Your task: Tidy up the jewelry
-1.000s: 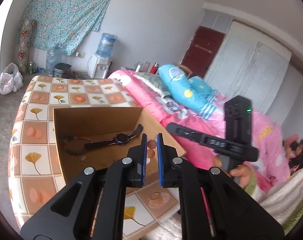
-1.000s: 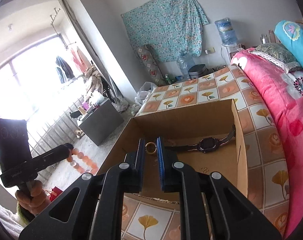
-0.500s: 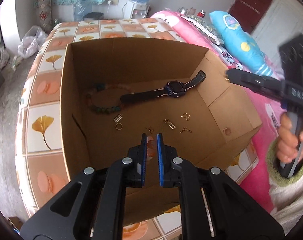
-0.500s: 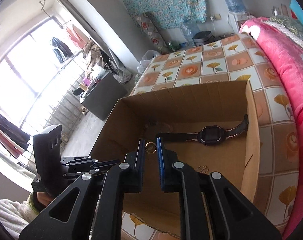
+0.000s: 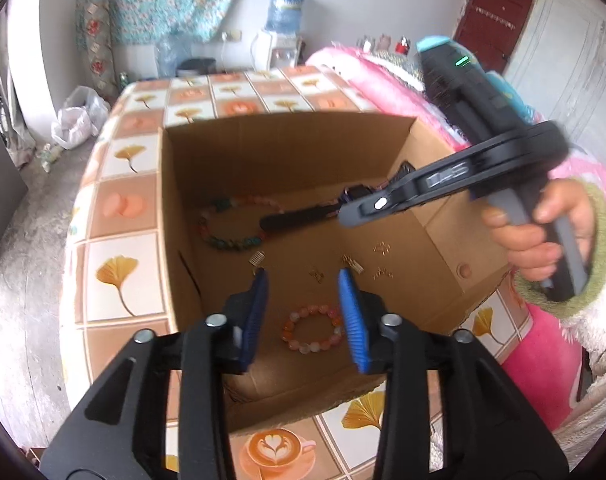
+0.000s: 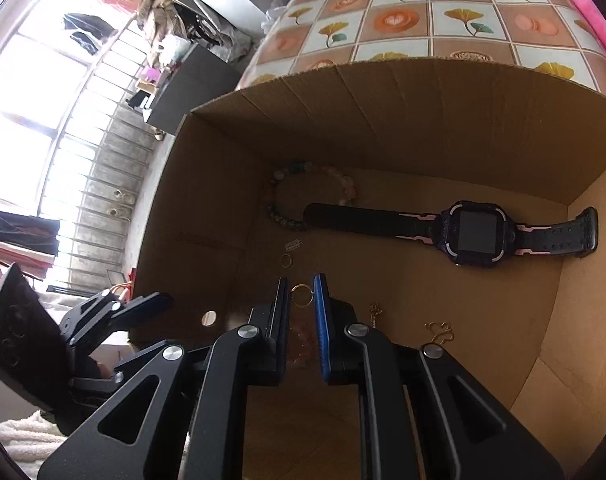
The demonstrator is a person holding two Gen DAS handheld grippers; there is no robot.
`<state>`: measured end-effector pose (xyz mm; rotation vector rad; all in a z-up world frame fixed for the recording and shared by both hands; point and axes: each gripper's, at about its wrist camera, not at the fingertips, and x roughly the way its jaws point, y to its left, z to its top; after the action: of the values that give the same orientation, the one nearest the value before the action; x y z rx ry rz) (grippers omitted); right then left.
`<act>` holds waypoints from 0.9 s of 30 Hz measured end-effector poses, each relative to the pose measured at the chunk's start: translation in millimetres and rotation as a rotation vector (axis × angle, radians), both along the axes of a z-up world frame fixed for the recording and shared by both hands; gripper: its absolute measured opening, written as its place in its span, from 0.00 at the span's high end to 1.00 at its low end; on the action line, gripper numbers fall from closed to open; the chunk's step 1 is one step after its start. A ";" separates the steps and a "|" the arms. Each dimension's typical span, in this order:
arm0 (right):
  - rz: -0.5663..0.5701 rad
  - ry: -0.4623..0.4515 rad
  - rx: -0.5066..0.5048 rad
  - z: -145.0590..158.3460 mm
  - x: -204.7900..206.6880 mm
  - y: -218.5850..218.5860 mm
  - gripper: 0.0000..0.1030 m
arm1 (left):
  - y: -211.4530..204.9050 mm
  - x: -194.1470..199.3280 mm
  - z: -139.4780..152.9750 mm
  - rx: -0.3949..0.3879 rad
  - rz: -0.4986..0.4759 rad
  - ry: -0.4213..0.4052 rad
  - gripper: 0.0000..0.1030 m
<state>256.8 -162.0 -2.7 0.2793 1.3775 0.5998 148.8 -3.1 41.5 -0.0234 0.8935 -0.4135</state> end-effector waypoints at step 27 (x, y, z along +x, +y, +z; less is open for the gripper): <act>-0.226 -0.319 0.019 86.0 -52.6 -59.4 0.64 | 61.1 -30.1 14.1 -0.148 0.204 -0.089 0.23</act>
<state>204.2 -221.3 83.3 0.3338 1.0175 0.4474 118.7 58.0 55.5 -0.2291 0.7630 -0.2870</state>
